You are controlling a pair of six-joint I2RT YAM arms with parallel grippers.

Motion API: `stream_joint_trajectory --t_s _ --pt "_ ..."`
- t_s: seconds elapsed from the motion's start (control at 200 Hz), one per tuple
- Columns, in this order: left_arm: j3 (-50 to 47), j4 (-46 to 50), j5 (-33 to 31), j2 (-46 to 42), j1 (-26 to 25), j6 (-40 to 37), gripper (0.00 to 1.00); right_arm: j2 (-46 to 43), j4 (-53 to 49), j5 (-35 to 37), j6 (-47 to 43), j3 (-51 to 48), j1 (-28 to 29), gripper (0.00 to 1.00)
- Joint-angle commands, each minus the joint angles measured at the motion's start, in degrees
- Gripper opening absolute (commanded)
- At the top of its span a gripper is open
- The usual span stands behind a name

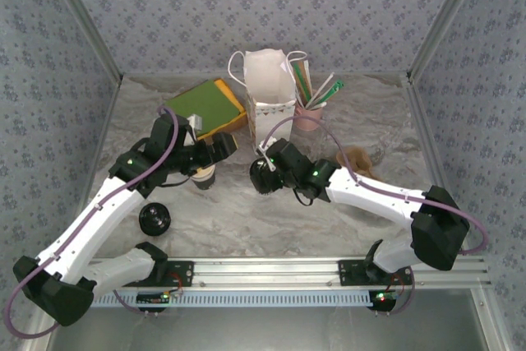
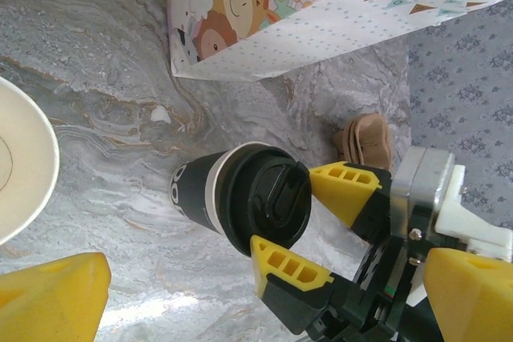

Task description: Pack the takeout coffee

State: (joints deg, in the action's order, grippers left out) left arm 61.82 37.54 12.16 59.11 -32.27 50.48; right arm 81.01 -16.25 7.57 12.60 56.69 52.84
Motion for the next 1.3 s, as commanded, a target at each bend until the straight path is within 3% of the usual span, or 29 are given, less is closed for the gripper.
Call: stream_joint_trajectory --t_s 0.0,1.294 --pt "1.54 0.5 0.1 0.27 -0.42 -1.17 1.0 0.51 -0.47 -0.87 -0.38 2.04 -0.37 0.77" --pt "1.63 0.17 0.36 1.09 -0.37 -1.51 1.0 1.9 -3.07 -0.75 0.76 0.63 -0.16 0.76"
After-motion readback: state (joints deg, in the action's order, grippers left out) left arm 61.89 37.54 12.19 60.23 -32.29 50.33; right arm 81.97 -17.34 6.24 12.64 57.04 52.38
